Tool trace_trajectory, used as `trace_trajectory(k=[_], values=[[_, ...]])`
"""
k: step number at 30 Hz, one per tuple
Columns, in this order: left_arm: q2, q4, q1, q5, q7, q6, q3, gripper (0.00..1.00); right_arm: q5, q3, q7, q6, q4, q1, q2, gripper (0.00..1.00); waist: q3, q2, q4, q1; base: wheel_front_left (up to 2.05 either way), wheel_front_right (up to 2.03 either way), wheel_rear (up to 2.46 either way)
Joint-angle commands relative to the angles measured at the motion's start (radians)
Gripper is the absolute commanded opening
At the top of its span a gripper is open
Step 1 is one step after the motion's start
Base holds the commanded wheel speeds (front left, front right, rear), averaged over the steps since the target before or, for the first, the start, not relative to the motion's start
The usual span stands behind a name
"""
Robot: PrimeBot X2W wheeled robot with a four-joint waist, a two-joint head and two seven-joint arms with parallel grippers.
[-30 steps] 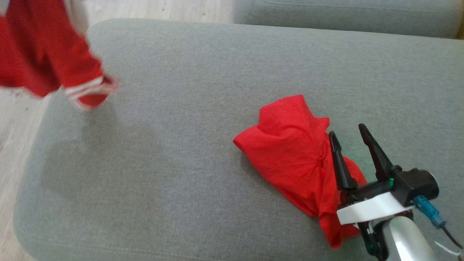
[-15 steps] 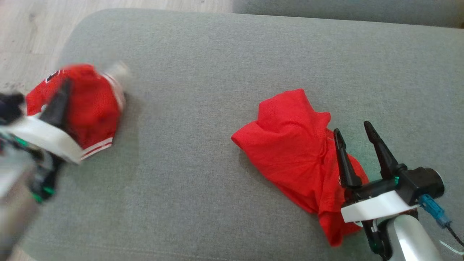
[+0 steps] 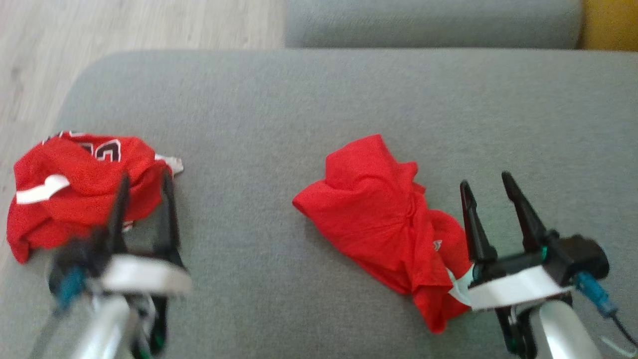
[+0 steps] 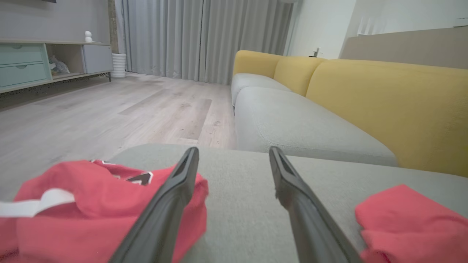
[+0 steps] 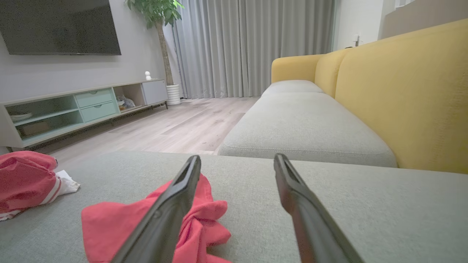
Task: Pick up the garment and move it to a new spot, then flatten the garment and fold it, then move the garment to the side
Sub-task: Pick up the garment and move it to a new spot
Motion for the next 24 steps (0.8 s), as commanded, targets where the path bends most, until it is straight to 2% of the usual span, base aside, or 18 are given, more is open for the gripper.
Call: trace_trajectory(k=[1, 4, 6, 11, 13, 17, 24], values=[[0.013, -0.037, 0.009, 0.030, -0.009, 0.011, 0.058, 1.00, -0.004, 0.020, -0.006, 0.008, -0.023, 0.006, 0.003, 1.00, -0.039, 0.0000, -0.028, 0.0000, 0.00, 0.00, 0.00], [-0.096, -0.139, 0.146, 0.140, -0.009, 0.032, 0.170, 1.00, -0.011, 0.027, -0.006, 0.008, -0.017, 0.036, 0.003, 1.00, -0.080, 0.0000, -0.053, 0.0000, 0.00, 0.00, 0.00], [-0.163, -0.193, 0.224, 0.211, -0.009, 0.019, 0.242, 1.00, -0.005, 0.021, -0.006, 0.008, -0.018, 0.055, 0.006, 1.00, -0.096, 0.0000, -0.064, 0.0000, 0.00, 0.00, 0.00], [-0.275, -0.277, 0.362, 0.378, -0.009, -0.025, 0.355, 1.00, 0.005, 0.030, -0.006, 0.008, -0.002, 0.098, 0.004, 1.00, -0.132, 0.0000, -0.083, 0.0000, 0.00, 0.00, 0.00], [-0.296, -0.306, 0.403, 0.415, -0.009, -0.040, 0.378, 1.00, 0.005, 0.035, -0.006, 0.008, 0.004, 0.109, 0.002, 1.00, -0.142, 0.0000, -0.089, 0.0000, 0.00, 0.00, 0.00], [-0.310, -0.311, 0.472, 0.488, -0.009, -0.082, 0.364, 1.00, 0.000, 0.028, -0.006, 0.008, 0.028, 0.159, 0.006, 1.00, -0.172, 0.0000, -0.096, 0.0000, 0.00, 0.00, 0.00], [-0.312, -0.275, 0.495, 0.554, -0.009, -0.107, 0.339, 1.00, -0.014, 0.039, -0.006, 0.008, 0.061, 0.206, 0.012, 1.00, -0.197, 0.0000, -0.116, 0.0000, 0.00, 0.00, 0.00]])
